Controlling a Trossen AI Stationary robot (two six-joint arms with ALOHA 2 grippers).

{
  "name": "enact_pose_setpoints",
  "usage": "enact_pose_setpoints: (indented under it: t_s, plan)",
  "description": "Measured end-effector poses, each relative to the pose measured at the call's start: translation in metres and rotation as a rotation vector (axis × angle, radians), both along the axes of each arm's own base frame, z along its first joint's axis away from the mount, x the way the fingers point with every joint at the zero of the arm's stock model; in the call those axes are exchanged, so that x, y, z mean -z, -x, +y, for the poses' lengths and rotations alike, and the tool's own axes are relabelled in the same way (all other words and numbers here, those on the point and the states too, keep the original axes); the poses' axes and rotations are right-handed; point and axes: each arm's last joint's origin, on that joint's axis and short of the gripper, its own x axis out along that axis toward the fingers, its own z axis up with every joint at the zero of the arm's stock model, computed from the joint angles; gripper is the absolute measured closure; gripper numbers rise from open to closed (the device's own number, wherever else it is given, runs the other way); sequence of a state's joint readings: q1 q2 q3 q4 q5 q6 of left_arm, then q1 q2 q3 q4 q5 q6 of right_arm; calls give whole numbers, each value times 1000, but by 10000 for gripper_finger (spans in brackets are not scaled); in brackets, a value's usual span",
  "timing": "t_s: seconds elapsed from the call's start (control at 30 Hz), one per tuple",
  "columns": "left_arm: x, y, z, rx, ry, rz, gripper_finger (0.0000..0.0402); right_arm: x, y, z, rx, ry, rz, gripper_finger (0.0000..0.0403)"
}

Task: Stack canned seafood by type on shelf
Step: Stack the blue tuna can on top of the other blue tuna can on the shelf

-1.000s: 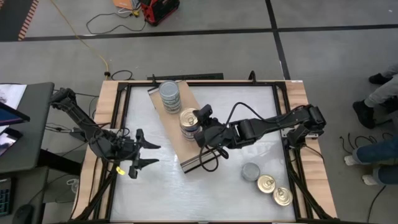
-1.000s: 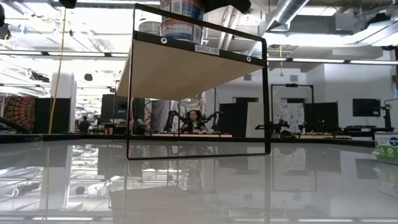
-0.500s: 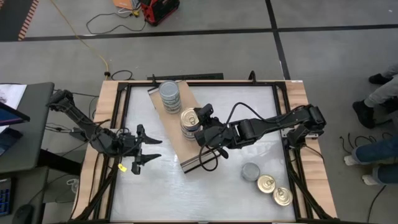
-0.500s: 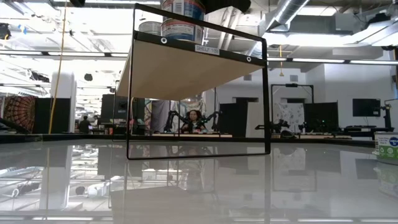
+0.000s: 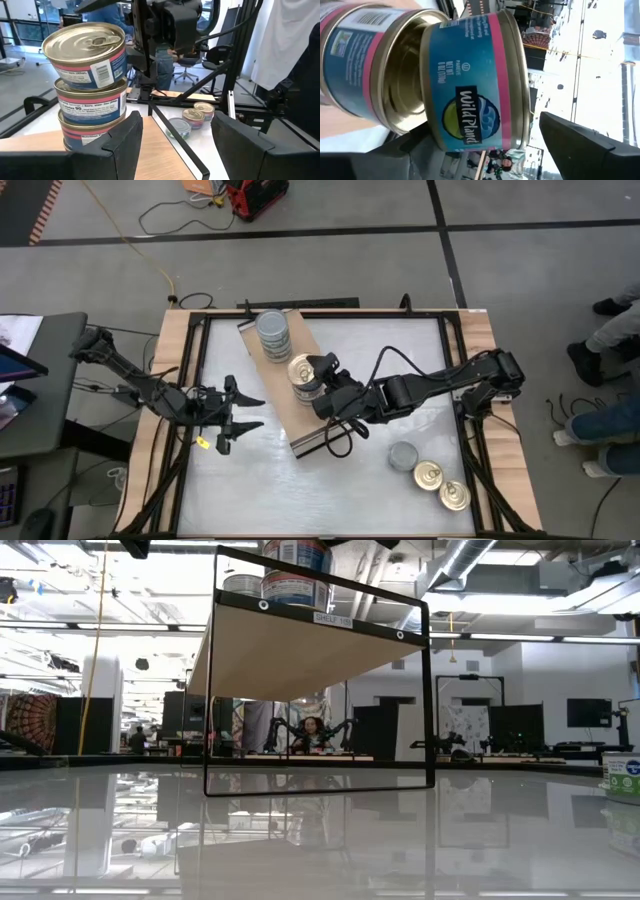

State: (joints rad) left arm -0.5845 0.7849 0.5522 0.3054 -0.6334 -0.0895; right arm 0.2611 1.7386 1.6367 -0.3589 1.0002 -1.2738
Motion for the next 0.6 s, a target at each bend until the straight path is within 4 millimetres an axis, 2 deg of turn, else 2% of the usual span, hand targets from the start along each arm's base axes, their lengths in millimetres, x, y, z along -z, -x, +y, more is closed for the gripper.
enact_pose_setpoints:
  t_s: [0.6]
  plan:
    - [-1,-1,2,-35,17,-11,176,5,5,2,43,98,108,66]
